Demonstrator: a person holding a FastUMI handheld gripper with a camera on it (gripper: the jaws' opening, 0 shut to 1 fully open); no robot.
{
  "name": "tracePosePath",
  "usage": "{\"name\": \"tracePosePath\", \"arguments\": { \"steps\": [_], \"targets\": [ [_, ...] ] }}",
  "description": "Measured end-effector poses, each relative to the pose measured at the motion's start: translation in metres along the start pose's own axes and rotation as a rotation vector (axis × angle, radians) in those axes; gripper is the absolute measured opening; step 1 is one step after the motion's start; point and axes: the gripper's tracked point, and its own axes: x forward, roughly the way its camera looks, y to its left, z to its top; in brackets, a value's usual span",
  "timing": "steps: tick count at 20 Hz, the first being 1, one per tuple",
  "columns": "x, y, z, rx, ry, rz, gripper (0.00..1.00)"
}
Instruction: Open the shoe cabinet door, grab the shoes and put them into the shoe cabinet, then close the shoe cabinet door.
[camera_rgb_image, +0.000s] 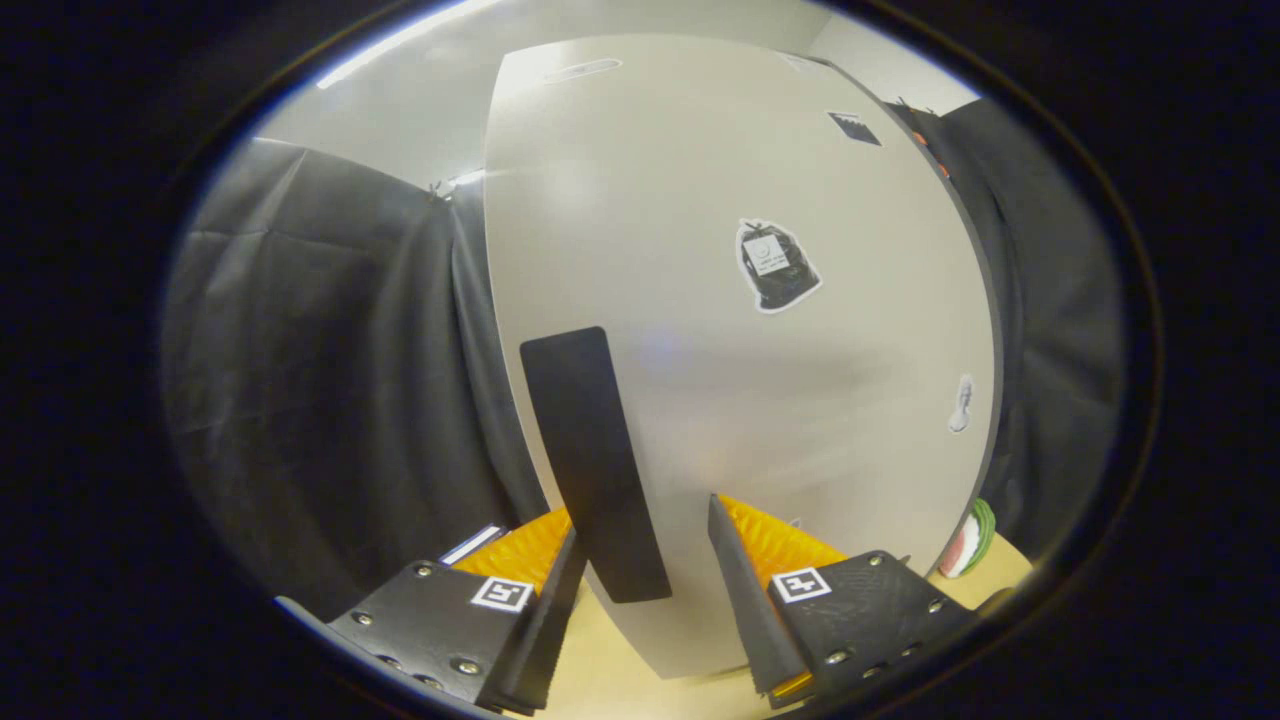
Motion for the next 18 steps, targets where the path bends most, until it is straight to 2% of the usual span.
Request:
{"name": "tracePosePath", "arguments": {
  "steps": [18],
  "targets": [
    [0.032, 0.003, 0.002, -0.033, -0.026, -0.076, 0.72]
  ]
}}
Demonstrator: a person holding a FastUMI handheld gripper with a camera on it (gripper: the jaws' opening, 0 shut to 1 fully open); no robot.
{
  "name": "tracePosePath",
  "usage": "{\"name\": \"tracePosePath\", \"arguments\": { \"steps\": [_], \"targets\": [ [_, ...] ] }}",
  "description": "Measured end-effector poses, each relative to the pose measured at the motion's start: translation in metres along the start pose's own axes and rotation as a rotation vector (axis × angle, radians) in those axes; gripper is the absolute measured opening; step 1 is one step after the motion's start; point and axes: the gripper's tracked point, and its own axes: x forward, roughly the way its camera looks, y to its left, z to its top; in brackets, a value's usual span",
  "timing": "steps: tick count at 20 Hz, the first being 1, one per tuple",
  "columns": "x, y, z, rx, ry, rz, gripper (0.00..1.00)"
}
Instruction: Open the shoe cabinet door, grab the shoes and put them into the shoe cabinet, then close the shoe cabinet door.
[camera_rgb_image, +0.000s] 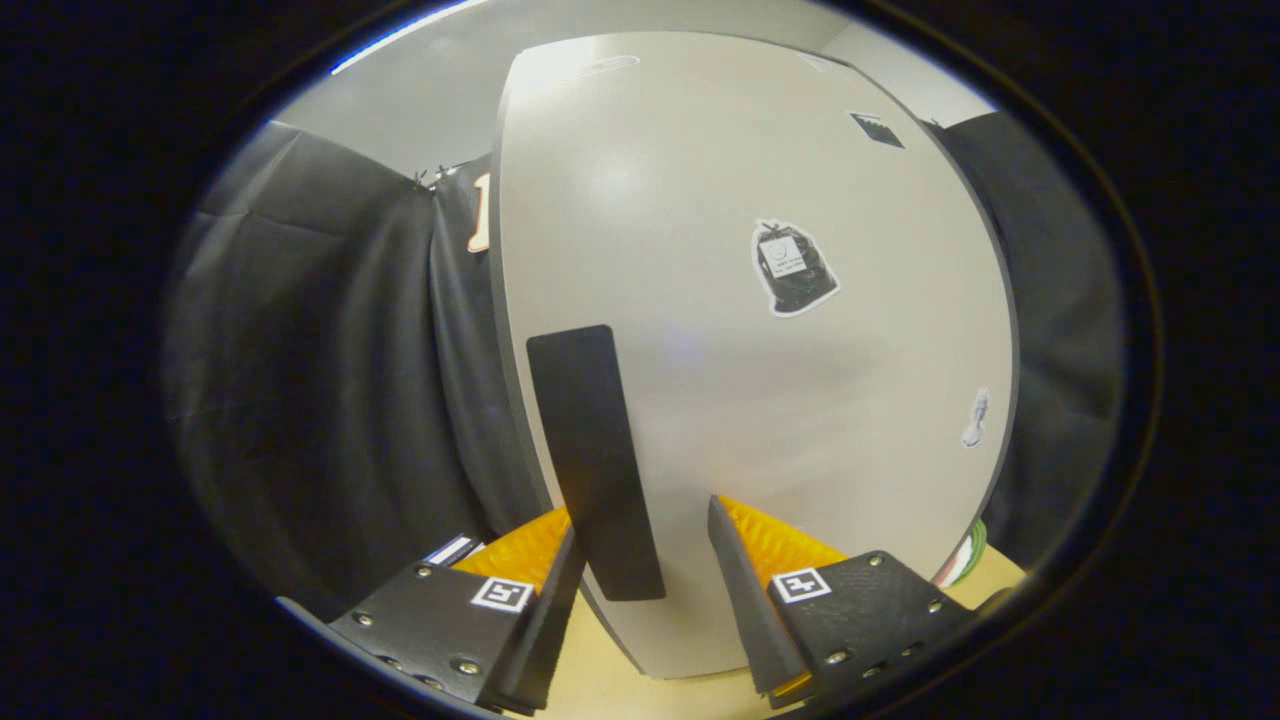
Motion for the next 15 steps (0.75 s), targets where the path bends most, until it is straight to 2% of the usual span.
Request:
{"name": "tracePosePath", "arguments": {
  "steps": [10, 15],
  "targets": [
    [0.012, 0.000, 0.000, -0.006, -0.021, -0.032, 0.72],
    [0.010, 0.001, 0.001, 0.001, -0.022, -0.022, 0.72]
  ]
}}
